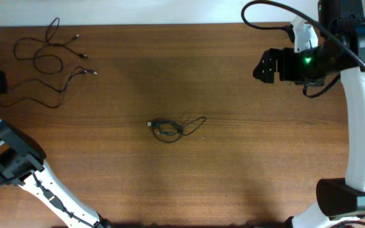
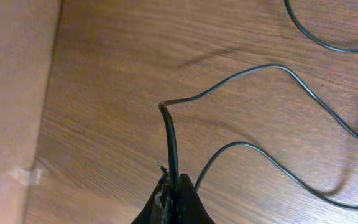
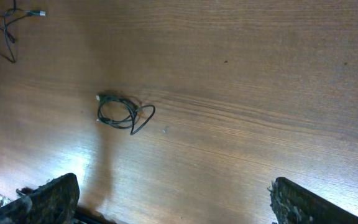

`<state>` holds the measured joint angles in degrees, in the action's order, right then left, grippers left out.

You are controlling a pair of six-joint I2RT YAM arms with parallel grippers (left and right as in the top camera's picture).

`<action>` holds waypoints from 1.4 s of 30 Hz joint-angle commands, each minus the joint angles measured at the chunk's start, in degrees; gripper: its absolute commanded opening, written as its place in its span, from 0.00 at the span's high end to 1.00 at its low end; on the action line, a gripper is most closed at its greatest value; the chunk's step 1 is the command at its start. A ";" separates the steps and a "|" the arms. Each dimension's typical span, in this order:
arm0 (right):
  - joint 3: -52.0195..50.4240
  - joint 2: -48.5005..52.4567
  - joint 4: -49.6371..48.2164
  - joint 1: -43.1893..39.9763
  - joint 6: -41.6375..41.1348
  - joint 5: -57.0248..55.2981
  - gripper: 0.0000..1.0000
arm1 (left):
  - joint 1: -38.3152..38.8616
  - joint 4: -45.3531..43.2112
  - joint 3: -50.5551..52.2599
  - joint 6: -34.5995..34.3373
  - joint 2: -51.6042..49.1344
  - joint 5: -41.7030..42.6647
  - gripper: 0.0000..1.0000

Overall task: Untangle cables
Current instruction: 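Lay the cable beside the other cable at the far left with the left gripper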

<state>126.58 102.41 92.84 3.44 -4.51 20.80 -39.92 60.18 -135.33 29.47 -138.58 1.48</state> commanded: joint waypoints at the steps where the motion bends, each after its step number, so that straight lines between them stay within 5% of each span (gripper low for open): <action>1: 0.33 0.13 -0.02 -0.09 -0.26 -0.52 0.01 | -0.87 -2.60 -0.48 3.65 -1.55 0.87 1.00; 8: 0.33 0.13 -0.44 -0.09 -0.33 -0.50 0.01 | -1.22 -7.28 -0.48 11.15 -3.37 2.73 1.00; 11: 0.33 0.13 -0.44 -0.09 -0.48 -0.50 0.01 | -1.95 -8.90 -0.48 11.15 -3.91 1.70 0.85; 12: 0.33 0.13 -0.44 -0.09 -0.50 -0.50 0.01 | -2.25 -8.98 -0.48 11.17 -3.91 1.70 0.77; 13: 0.33 0.13 -0.46 -0.09 -0.48 -0.50 0.01 | -2.64 -8.98 -0.48 11.15 -3.91 1.70 0.53; 14: 0.33 0.13 -0.48 -0.09 -0.48 -0.48 0.01 | -3.48 -8.85 -0.48 11.13 -3.91 1.73 0.01; 21: 0.33 0.13 -0.48 -0.09 -0.48 -0.50 0.01 | -6.51 -7.65 -0.48 6.71 -3.91 5.38 0.01; 32: 0.33 0.13 -0.52 -0.09 -0.48 -0.50 0.02 | -6.60 -9.60 -0.50 6.71 -3.91 44.22 0.01; 42: 0.33 1.05 -0.59 -0.04 -0.48 -0.28 0.02 | 2.91 -7.19 -0.48 -5.01 -3.91 46.99 0.01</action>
<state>126.58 102.45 92.40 3.44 -4.54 20.80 -40.25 51.66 -135.35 30.50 -141.78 45.01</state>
